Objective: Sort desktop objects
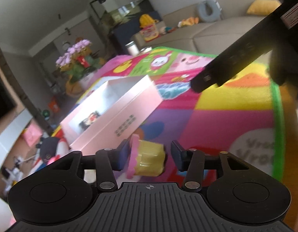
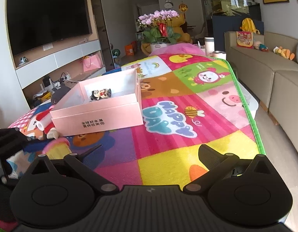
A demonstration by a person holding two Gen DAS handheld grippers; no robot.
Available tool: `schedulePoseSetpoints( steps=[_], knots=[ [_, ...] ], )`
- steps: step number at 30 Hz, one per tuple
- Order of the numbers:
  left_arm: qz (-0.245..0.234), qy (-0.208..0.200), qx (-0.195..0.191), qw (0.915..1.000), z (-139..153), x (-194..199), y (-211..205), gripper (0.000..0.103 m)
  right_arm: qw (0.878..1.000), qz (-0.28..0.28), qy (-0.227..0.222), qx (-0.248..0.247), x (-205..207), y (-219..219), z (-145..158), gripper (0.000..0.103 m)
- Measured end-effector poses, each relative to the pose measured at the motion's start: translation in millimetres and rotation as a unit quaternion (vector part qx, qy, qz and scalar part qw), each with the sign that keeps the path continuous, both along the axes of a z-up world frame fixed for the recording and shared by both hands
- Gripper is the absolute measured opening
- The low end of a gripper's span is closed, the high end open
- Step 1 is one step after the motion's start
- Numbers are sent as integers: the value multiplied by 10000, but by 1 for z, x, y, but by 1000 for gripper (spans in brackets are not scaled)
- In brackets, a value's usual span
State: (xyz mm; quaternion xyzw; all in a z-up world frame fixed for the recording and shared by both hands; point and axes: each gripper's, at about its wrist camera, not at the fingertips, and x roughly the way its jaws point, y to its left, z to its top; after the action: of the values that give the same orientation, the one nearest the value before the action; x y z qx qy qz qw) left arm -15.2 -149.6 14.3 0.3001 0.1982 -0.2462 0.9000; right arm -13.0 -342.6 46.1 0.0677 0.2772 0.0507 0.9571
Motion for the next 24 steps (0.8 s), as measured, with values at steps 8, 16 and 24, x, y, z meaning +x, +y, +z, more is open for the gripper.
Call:
schedulePoseSetpoints(
  steps=[8,16,24],
  knots=[
    [-624,728,-839,9918,6,-12,-2,84,9998,90,-118,-142,-1,8,9,103],
    [580,337,-1220,9903,25,-20,54,102,9992,192,71,-329,3,19,0,103],
    [2935,297,-1585,9423,20,15,126,102,9960,714,521,-155,6,51,-20,103]
  ],
)
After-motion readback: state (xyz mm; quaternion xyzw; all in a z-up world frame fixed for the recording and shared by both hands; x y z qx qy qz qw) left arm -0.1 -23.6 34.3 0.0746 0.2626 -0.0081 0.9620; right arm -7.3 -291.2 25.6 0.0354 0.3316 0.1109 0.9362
